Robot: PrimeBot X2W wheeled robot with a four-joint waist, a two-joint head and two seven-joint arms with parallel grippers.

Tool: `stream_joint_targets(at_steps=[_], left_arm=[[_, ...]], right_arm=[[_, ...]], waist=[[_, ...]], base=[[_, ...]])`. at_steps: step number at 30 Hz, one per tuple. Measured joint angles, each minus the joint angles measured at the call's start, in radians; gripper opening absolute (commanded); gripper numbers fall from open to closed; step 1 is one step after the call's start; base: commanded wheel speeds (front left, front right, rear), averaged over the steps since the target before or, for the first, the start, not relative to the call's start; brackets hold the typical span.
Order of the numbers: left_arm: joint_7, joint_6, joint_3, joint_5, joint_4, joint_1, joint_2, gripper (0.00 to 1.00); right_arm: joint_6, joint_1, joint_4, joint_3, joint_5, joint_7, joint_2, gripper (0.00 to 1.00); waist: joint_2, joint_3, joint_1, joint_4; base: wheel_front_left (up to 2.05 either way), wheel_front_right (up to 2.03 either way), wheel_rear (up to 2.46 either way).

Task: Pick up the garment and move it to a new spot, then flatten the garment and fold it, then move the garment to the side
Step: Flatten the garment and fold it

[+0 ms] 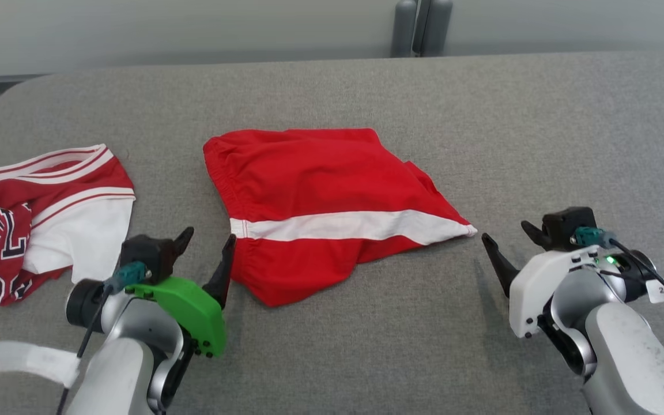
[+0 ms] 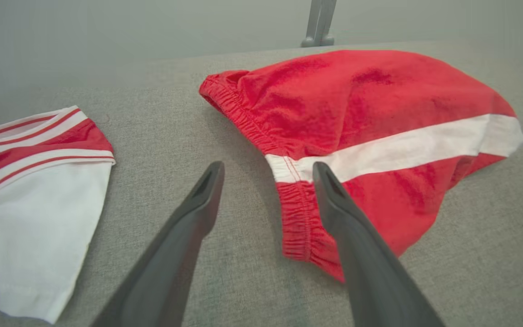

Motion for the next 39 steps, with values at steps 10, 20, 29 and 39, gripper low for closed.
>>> stream_joint_targets(at_steps=[10,20,29,39], left_arm=[[0.183,0.043,0.001,-0.021,0.012,-0.097,-0.005,1.00],[0.290,0.087,-0.011,-0.033,-0.084,-0.098,-0.011,0.09],[0.323,0.103,-0.026,-0.031,-0.109,-0.100,-0.011,0.00],[0.302,0.111,-0.035,-0.036,-0.098,-0.100,-0.028,0.00]], right_arm=[[0.000,-0.117,0.062,0.119,0.037,0.050,-0.072,1.00],[0.000,-0.160,0.076,0.157,0.044,0.056,-0.085,1.00],[0.000,-0.184,0.071,0.171,0.047,0.039,-0.074,1.00],[-0.001,-0.142,0.044,0.113,0.038,0.019,-0.051,1.00]], waist=[[0.0000,0.128,0.0000,-0.010],[0.0000,0.178,0.0000,-0.001],[0.0000,0.219,0.0000,-0.004],[0.0000,0.231,0.0000,0.010]], base=[[0.00,0.00,0.00],[0.00,0.00,0.00],[0.00,0.00,0.00],[0.00,0.00,0.00]])
